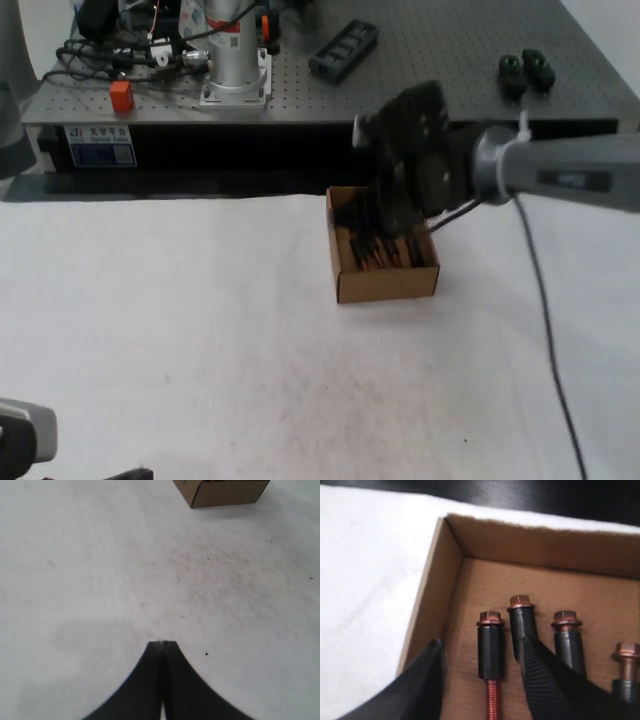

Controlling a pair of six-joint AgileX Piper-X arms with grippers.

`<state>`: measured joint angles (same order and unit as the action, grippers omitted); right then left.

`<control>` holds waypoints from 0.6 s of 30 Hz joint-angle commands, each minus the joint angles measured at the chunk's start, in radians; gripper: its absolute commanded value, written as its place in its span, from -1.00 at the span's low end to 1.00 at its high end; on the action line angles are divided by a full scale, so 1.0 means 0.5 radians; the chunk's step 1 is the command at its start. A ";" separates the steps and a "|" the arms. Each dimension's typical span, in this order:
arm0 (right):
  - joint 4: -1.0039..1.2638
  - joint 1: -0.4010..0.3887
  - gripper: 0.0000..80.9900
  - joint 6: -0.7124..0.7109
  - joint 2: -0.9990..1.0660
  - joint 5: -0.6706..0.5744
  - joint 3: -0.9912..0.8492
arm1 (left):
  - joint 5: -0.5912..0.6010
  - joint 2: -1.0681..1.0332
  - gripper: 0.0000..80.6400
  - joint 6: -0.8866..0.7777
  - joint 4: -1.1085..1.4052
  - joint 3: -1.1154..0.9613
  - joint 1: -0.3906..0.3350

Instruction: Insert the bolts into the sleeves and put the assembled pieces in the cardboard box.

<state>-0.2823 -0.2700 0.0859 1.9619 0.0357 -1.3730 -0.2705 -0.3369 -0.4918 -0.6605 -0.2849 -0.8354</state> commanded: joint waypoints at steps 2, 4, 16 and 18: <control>0.008 0.015 -0.43 -0.011 -0.298 -0.020 0.143 | -0.036 0.090 -0.98 -0.076 -0.087 0.001 0.008; 0.040 0.015 -0.61 -0.011 -0.535 -0.020 0.334 | -0.036 0.141 -0.98 -0.096 -0.144 0.001 0.008; 0.201 -0.001 -0.99 0.017 -2.176 -0.291 1.830 | -0.031 0.618 -0.98 -0.216 -0.204 0.075 0.008; 0.082 -0.001 -0.99 0.022 -2.415 -0.358 1.986 | -0.028 0.646 -0.98 -0.216 -0.203 0.075 0.008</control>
<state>-0.1731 -0.2680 0.0897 0.9136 -0.0885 -0.4828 -0.2705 -0.0262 -0.5805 -0.7663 -0.2472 -0.8354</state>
